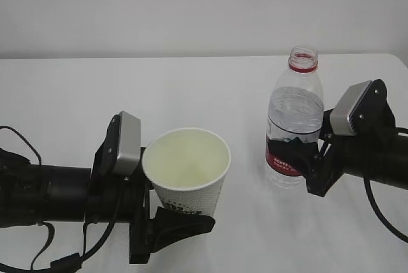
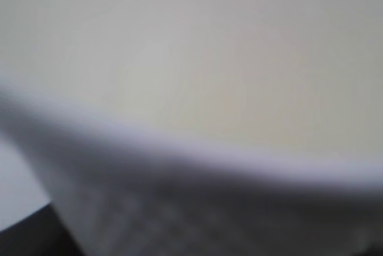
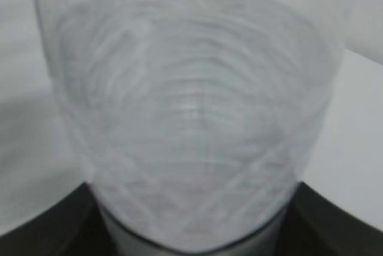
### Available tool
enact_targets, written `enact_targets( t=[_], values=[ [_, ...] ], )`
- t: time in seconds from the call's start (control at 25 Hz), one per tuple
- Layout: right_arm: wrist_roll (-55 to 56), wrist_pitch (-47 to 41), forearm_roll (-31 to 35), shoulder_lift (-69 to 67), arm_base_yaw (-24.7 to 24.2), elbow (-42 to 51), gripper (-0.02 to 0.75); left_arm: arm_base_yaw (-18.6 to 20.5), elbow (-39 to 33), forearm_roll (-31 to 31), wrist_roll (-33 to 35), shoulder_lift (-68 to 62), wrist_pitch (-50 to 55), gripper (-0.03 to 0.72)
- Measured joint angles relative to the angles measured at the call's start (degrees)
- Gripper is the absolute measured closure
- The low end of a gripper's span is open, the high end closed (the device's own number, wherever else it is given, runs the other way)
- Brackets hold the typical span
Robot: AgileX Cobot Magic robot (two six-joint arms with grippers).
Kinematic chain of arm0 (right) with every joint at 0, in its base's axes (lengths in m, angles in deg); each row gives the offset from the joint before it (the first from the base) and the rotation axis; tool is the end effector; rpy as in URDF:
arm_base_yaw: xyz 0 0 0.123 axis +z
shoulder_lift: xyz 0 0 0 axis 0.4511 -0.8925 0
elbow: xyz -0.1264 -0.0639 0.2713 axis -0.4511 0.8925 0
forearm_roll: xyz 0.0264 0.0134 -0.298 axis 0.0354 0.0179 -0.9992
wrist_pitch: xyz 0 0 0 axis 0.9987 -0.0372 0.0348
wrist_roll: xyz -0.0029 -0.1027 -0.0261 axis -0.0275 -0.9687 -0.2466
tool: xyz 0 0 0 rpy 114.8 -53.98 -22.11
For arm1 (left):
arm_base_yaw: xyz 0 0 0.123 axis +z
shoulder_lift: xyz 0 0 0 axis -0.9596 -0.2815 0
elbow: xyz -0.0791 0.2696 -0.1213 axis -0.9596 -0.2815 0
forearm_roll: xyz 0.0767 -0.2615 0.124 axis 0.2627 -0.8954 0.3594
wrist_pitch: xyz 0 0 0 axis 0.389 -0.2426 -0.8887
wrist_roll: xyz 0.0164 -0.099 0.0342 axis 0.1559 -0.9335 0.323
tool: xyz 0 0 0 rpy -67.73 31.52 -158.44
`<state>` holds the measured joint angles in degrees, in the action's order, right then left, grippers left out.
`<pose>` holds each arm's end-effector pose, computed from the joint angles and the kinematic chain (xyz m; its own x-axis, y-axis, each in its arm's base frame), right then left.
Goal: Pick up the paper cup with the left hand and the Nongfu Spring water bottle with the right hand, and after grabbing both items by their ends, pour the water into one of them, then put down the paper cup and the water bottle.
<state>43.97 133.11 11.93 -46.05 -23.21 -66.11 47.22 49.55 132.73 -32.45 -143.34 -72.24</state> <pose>0.2980 0.0856 0.1110 -0.1024 -0.3257 -0.9399 -0.7321 0.6643 -0.1505 0.2467 -0.2163 0.0798 -0.0988 0.2521 -0.9626 0.9850 0.1622 -0.0586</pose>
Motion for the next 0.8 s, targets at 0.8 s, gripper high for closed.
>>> enact_targets(
  t=[0.8],
  values=[
    [0.1,0.0,-3.9,1.0,0.0,-2.0,0.259,-1.3,0.0,0.1,0.1,0.0,0.0,0.134]
  ],
)
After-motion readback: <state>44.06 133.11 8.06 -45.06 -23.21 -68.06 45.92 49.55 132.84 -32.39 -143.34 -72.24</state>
